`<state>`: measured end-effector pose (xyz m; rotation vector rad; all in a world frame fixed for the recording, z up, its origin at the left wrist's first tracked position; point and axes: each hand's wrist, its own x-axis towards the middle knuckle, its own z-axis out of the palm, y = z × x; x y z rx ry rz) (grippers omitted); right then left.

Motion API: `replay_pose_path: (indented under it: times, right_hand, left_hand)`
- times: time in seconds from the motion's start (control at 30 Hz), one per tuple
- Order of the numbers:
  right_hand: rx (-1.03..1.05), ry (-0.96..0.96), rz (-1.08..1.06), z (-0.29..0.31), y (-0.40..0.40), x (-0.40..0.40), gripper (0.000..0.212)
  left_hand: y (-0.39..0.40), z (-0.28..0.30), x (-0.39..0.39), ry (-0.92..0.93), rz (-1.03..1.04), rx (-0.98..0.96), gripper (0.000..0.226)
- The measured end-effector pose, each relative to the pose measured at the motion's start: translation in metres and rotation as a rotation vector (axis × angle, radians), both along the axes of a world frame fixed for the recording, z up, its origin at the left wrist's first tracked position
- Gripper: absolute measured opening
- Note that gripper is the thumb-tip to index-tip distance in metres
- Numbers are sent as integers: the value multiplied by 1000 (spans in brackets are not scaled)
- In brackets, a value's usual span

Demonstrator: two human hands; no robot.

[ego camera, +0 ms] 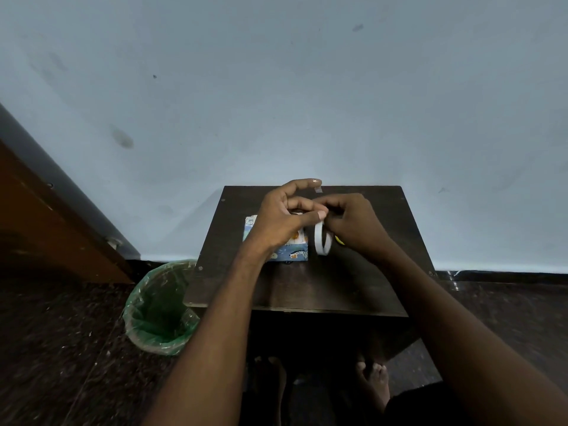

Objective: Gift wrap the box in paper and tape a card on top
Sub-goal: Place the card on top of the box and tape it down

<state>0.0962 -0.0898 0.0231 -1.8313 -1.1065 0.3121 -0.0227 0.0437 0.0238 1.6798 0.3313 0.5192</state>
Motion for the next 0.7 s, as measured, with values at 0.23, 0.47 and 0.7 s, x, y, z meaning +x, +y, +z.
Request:
replay_pose_path:
  times: [0.23,0.47,0.7]
  right_hand:
    - [-58,92,-115,-5,4,-1,30]
    - [33,-49,-180,-6,7,-4,35]
    - [141,-133,-282,-9,10,-4,30]
  left_hand:
    - [-7,6,0,-90,78,-44,62]
    - [-8,3,4,-28,200,-161,68]
    - [-10,6,10,39,269,-232,72]
